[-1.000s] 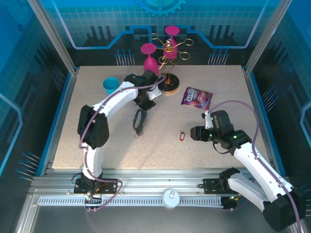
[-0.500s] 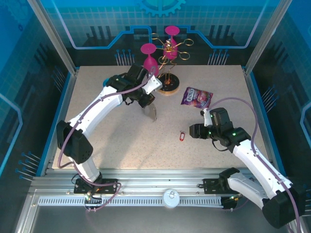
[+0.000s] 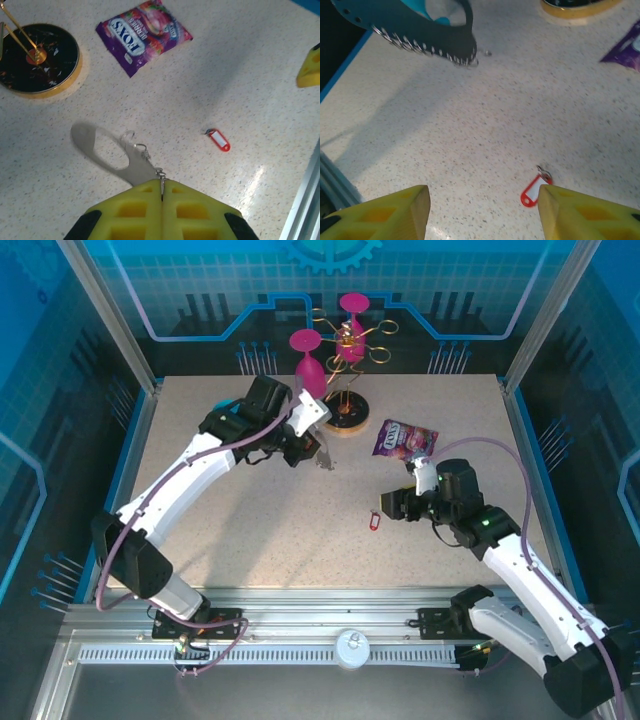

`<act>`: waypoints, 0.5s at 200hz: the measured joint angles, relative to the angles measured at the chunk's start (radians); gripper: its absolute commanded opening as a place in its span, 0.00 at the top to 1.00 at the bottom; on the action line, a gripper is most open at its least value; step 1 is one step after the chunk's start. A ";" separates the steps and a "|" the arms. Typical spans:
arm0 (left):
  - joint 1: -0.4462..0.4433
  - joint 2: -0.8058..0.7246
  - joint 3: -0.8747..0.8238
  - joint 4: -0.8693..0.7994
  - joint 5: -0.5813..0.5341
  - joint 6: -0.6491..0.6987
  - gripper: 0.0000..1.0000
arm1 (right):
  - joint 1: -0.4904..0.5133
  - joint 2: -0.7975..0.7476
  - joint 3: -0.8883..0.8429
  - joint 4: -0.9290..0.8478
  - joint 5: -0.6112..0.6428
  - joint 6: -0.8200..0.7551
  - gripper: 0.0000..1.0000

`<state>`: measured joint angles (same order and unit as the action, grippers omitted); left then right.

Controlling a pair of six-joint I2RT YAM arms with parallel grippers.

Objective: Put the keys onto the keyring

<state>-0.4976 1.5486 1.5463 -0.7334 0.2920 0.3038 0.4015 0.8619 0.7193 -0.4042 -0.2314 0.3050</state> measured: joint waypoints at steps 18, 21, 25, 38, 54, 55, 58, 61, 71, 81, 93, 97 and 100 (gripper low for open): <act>0.000 -0.038 -0.059 0.045 0.033 -0.012 1.00 | 0.018 0.000 -0.003 0.040 -0.014 -0.020 0.42; 0.000 -0.046 -0.072 0.055 0.040 -0.014 1.00 | 0.021 0.000 -0.005 0.048 -0.016 -0.025 0.42; 0.000 -0.056 -0.090 0.066 0.047 -0.014 1.00 | 0.024 0.000 -0.006 0.057 -0.017 -0.029 0.42; 0.000 -0.096 -0.152 0.109 0.075 -0.014 1.00 | 0.037 -0.002 -0.014 0.090 -0.022 -0.050 0.43; -0.001 -0.147 -0.230 0.174 0.114 -0.010 1.00 | 0.052 -0.013 -0.031 0.133 -0.029 -0.083 0.44; -0.001 -0.150 -0.233 0.177 0.116 -0.010 1.00 | 0.053 -0.014 -0.032 0.140 -0.031 -0.085 0.44; -0.001 -0.160 -0.247 0.189 0.122 -0.009 1.00 | 0.055 -0.016 -0.035 0.146 -0.032 -0.089 0.44; -0.001 -0.170 -0.260 0.201 0.130 -0.007 1.00 | 0.058 -0.019 -0.038 0.153 -0.034 -0.098 0.45; -0.001 -0.202 -0.303 0.246 0.153 0.000 1.00 | 0.066 -0.027 -0.047 0.185 -0.041 -0.116 0.46; -0.001 -0.230 -0.338 0.286 0.176 0.013 1.00 | 0.073 -0.034 -0.053 0.219 -0.048 -0.138 0.48; -0.002 -0.262 -0.379 0.343 0.207 0.029 1.00 | 0.082 -0.039 -0.061 0.274 -0.066 -0.163 0.49; -0.002 -0.273 -0.393 0.364 0.219 0.036 1.00 | 0.085 -0.040 -0.066 0.296 -0.072 -0.169 0.49; -0.002 -0.279 -0.401 0.375 0.227 0.039 1.00 | 0.088 -0.040 -0.068 0.309 -0.077 -0.177 0.50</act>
<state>-0.4995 1.2694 1.1454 -0.3588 0.5194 0.3431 0.4892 0.8219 0.6514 -0.0956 -0.3084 0.1284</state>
